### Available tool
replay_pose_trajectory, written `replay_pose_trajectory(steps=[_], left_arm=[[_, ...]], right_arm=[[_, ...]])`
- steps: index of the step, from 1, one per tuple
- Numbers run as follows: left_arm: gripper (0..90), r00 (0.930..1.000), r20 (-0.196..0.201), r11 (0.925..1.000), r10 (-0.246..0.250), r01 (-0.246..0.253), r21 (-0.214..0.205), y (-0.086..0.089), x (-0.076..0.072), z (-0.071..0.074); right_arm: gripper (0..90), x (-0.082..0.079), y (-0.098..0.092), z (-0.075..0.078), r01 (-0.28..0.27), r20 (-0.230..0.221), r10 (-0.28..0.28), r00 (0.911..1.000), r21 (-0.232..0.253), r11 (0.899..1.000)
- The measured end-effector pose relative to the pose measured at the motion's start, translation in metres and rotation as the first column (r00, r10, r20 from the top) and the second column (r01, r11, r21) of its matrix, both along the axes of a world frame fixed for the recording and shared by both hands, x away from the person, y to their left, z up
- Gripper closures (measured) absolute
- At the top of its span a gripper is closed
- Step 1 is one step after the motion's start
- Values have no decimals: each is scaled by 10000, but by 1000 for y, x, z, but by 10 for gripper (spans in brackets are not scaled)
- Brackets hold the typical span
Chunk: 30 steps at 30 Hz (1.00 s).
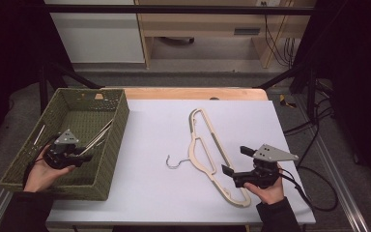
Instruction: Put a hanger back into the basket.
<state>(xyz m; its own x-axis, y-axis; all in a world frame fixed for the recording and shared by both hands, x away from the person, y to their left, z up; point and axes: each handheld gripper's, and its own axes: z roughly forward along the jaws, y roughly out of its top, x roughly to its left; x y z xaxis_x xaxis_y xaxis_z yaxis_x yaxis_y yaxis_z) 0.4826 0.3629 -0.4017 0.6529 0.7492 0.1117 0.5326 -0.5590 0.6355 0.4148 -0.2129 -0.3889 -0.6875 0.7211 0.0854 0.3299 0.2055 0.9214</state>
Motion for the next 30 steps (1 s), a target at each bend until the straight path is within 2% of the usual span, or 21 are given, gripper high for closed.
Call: replay_pose_trajectory(steps=[1,7,10,13,15,17,19,21,22,24,26,28,30], left_arm=[[515,9998,154,9998,101,-99,-158,1,-1,2],[398,9928,1127,9956,399,-299,-886,4,-10,20],[307,9839,1681,9879,605,-349,-1513,4,-18,32],[268,9709,2226,9767,884,-406,-2106,5,-26,45],[223,9601,2554,9655,1143,-468,-2561,5,-31,53],[209,9505,2800,9502,1349,-440,-3084,2,-38,61],[169,9388,3170,9419,1351,-224,-3351,-3,-45,69],[144,9318,3350,9232,1400,-5,-3844,-11,-51,76],[135,9308,3406,9194,1329,126,-3931,-16,-54,78],[126,9301,3465,9036,1223,401,-4266,-28,-58,80],[123,9293,3549,8918,1025,722,-4466,-42,-61,79],[122,9295,3612,8844,751,1052,-4547,-59,-64,76],[122,9308,3625,8808,478,1319,-4548,-76,-65,71]], right_arm=[[78,0,0,0,-38,21,38,10000,28,10000],[78,0,-1,1,-37,55,37,10000,20,10000],[78,-1,-1,2,32,95,-33,9999,76,10000],[77,-1,-1,2,21,89,-21,10000,62,10000],[76,-1,0,2,10,100,-11,9999,75,10000],[75,-1,0,2,13,95,-14,10000,100,9999],[73,-1,-1,3,42,99,-43,9999,126,9999],[72,-1,-1,3,42,129,-44,9999,165,9999],[70,-1,0,3,54,119,-56,9999,182,9998],[69,-1,0,3,36,117,-38,9999,202,9998],[69,-1,1,3,45,122,-48,9999,179,9998],[70,0,2,3,76,70,-77,9999,193,9998],[70,0,4,1,56,15,-56,10000,92,9999]])
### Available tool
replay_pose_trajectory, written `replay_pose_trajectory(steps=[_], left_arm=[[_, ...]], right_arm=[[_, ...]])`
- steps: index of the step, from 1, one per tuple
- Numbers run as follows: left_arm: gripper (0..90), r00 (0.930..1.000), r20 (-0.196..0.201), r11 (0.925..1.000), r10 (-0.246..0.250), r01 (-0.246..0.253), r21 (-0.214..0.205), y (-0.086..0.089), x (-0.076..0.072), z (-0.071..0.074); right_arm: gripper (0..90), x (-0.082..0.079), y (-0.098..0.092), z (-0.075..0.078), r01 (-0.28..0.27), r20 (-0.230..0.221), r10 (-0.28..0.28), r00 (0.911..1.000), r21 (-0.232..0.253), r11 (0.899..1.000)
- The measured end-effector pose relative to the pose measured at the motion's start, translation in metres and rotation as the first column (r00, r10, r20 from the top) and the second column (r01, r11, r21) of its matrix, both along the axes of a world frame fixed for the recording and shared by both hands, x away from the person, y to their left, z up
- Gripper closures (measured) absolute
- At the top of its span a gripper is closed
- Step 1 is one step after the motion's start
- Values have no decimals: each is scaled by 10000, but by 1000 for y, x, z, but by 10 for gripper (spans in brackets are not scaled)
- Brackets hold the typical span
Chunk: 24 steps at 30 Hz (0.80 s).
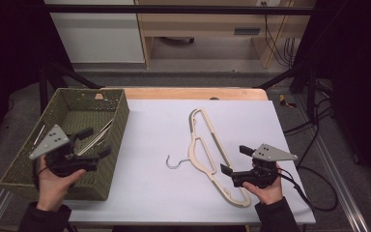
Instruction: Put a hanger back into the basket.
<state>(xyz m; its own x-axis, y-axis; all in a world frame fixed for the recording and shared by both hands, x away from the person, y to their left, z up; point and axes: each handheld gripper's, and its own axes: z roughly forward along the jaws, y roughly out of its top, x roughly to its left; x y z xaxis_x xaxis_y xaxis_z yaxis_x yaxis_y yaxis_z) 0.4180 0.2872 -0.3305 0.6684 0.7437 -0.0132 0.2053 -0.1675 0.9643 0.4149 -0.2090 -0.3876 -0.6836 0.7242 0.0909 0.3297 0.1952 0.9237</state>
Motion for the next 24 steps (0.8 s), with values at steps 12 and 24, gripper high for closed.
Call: replay_pose_trajectory(steps=[12,24], left_arm=[[110,9887,-541,9865,-1395,1435,792,-79,12,-31],[109,9778,-1257,9794,-1679,1800,918,-100,14,-66]], right_arm=[[74,1,5,-5,-88,-92,86,9999,-199,9998],[95,12,27,-22,-356,-603,313,9977,-717,9968]])
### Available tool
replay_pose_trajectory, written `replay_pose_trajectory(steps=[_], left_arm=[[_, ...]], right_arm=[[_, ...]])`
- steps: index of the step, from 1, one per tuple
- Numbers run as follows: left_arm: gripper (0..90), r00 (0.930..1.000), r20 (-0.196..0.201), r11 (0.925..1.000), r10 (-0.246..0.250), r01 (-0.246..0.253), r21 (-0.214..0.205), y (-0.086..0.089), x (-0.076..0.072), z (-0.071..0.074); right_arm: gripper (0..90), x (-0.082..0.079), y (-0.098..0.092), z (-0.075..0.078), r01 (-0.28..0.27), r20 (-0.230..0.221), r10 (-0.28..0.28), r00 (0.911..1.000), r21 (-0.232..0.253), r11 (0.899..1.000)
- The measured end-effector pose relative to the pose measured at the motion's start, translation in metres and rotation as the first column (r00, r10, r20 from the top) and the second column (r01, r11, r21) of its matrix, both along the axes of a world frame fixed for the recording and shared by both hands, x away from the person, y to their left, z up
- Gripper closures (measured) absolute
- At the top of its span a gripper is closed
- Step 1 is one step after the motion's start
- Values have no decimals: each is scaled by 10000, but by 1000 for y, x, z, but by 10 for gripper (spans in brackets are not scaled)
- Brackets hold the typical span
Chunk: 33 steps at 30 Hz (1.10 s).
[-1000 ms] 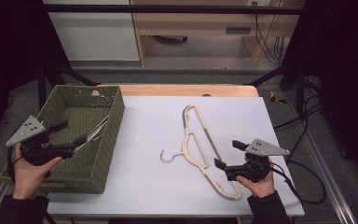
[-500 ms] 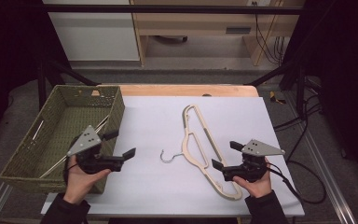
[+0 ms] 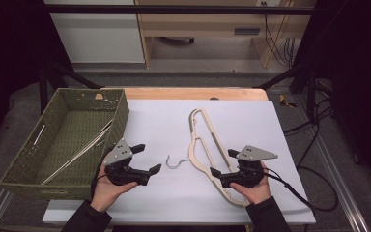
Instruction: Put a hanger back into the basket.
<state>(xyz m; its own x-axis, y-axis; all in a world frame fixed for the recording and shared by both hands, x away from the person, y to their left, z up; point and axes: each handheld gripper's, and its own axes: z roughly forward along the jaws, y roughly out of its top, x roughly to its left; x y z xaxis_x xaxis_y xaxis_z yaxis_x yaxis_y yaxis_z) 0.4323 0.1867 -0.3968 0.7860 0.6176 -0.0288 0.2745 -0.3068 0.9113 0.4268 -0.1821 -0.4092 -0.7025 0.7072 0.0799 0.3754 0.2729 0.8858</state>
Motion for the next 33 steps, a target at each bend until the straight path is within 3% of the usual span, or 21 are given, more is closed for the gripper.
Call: replay_pose_trajectory(steps=[8,12,13,17,21,24,25,30,31,33], left_arm=[[113,9995,-318,9993,-2,14,366,-7,2,-17],[118,9993,-384,9990,12,5,447,-10,2,-21],[119,9992,-393,9988,18,1,492,-11,2,-21],[126,9993,-377,9984,-17,39,572,-13,1,-25],[129,9990,-437,9981,-39,65,616,-14,2,-28],[132,9989,-463,9980,-42,71,627,-16,2,-30],[134,9989,-475,9979,-45,76,650,-16,2,-30],[141,9986,-518,9976,-45,81,684,-17,3,-33],[143,9986,-526,9976,-43,79,687,-17,3,-33],[145,9985,-553,9978,-32,69,665,-18,4,-34]], right_arm=[[157,6,12,-15,161,-617,-199,9979,-617,9980],[226,5,18,-26,144,-1043,-273,9942,-1224,9924],[269,5,21,-33,165,-1239,-364,9916,-1583,9872],[337,3,24,-41,228,-1696,-538,9840,-1795,9835],[386,0,24,-46,126,-1737,-488,9836,-2037,9789],[454,-4,23,-52,110,-1976,-558,9787,-2207,9753],[491,-6,21,-56,71,-2226,-578,9732,-2222,9750],[570,-9,19,-62,159,-2457,-766,9663,-2399,9707],[621,-10,20,-64,294,-2559,-977,9618,-2585,9656],[644,-11,22,-65,548,-2404,-1197,9633,-2604,9639]])
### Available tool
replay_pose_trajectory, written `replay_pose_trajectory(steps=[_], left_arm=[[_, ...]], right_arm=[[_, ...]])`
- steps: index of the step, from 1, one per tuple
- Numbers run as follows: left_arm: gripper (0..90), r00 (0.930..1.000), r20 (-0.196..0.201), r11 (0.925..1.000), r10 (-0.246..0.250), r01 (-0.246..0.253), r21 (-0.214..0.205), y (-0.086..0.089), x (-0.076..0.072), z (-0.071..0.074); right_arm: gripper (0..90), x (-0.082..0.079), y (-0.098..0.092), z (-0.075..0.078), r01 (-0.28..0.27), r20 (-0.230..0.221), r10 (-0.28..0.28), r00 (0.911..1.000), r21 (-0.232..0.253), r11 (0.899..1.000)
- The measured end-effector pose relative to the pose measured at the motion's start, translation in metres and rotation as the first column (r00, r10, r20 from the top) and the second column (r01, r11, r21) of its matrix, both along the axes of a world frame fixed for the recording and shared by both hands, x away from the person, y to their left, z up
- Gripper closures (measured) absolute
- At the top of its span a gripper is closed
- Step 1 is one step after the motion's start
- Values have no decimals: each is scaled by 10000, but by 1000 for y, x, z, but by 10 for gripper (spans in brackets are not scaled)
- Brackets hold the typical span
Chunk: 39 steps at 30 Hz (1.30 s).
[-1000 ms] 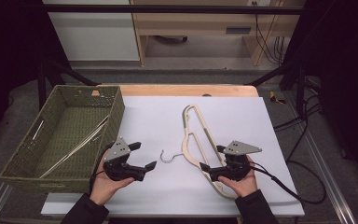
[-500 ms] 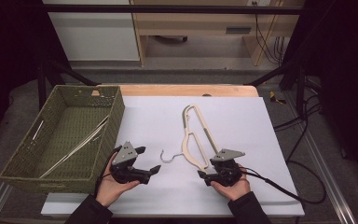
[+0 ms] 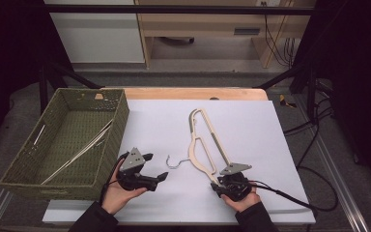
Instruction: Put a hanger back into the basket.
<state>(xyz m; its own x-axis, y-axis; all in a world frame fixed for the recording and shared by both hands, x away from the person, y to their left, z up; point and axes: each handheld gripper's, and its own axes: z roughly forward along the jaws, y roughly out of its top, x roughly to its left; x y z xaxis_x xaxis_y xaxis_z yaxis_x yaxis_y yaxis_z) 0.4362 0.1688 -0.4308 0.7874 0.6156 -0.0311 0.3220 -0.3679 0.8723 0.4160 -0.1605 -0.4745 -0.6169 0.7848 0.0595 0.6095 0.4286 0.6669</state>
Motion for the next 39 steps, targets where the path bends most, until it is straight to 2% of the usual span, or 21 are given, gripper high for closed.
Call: replay_pose_trajectory(steps=[2,4,6,7,8,13,18,24,27,30,34,39], left_arm=[[151,10000,-58,10000,14,-14,22,-1,1,-2],[153,10000,-70,10000,25,-25,4,-2,2,-2],[162,9999,-98,10000,41,-41,8,-2,3,-3],[162,9999,-113,10000,38,-38,10,-3,4,-3],[173,9999,-130,10000,43,-43,-5,-4,5,-3],[202,9997,-233,10000,-17,19,95,-10,10,-5],[252,9994,-331,9997,-126,133,227,-26,22,-4],[311,9981,-474,9986,-386,403,345,-56,39,-8],[316,9979,-455,9982,-469,486,358,-60,39,-10],[318,9976,-409,9959,-565,592,688,-61,37,-12],[341,9978,-344,9970,-560,577,512,-60,37,-10],[385,9971,-499,9956,-575,610,707,-63,43,-16]], right_arm=[[702,-1,0,0,116,101,-114,9999,-163,9998],[711,0,-1,0,69,134,-66,9999,-197,9998],[780,0,-1,1,287,-96,-288,9995,-89,9995],[780,0,-1,1,287,-96,-288,9995,-89,9995],[786,1,0,2,547,-363,-543,9979,93,9985],[792,1,-1,4,763,-675,-748,9949,187,9969],[795,1,-3,9,930,-675,-906,9936,324,9951],[795,2,-7,13,924,-537,-903,9945,372,9950],[796,3,-8,11,870,-519,-849,9950,387,9955],[797,3,-9,11,832,-504,-809,9954,441,9956],[799,3,-9,13,911,-519,-880,9948,603,9940],[800,3,-12,18,907,-416,-877,9953,753,9930]])
